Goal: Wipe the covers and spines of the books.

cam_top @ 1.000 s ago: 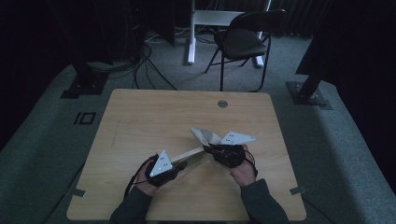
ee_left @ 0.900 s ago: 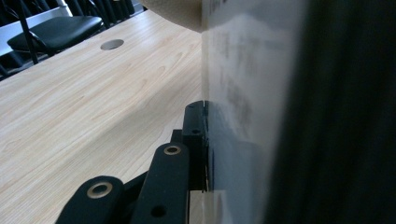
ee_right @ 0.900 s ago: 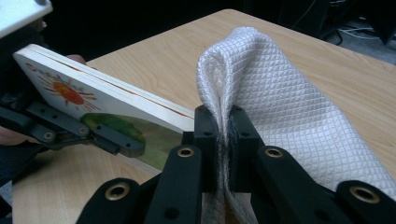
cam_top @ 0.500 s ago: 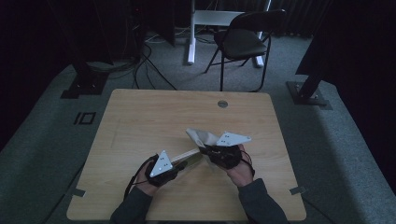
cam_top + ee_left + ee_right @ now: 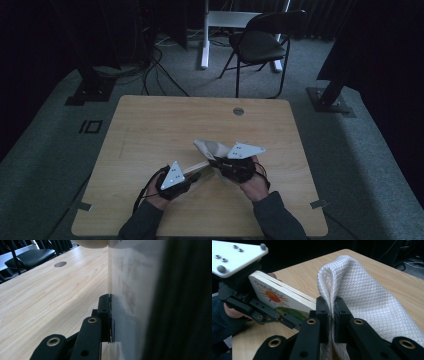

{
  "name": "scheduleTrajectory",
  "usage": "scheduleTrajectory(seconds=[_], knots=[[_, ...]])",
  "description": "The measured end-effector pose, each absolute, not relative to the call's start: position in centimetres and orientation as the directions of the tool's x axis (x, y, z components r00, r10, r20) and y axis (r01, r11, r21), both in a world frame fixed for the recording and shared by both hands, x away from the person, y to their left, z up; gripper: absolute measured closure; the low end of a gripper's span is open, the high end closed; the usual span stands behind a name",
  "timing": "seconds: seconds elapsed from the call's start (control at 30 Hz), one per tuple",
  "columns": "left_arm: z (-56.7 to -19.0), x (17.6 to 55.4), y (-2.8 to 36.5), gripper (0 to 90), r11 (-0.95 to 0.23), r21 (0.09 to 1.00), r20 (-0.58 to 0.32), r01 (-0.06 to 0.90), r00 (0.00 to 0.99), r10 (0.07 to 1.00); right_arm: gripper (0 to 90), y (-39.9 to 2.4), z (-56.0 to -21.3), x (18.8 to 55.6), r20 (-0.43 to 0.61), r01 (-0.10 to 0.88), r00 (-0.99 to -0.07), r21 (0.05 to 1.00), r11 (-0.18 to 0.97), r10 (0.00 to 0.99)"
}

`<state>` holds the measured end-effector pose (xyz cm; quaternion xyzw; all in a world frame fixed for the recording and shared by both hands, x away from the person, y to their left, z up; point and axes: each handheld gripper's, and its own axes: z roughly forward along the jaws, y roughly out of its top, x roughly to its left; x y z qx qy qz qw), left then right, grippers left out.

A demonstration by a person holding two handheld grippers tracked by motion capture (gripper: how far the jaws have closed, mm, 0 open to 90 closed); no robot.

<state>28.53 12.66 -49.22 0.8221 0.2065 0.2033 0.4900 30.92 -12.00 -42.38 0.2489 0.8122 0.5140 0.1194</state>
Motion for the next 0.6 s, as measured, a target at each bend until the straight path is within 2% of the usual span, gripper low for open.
scheduleTrajectory(seconds=[0.6], knots=[[-49.2, 28.5, 12.6, 77.8, -0.435, 0.890, 0.132, 0.139, 0.833, 0.537, 84.5, -10.9, -41.8, 30.1, 0.044, 0.247, -0.873, 0.898, 0.363, 0.485]])
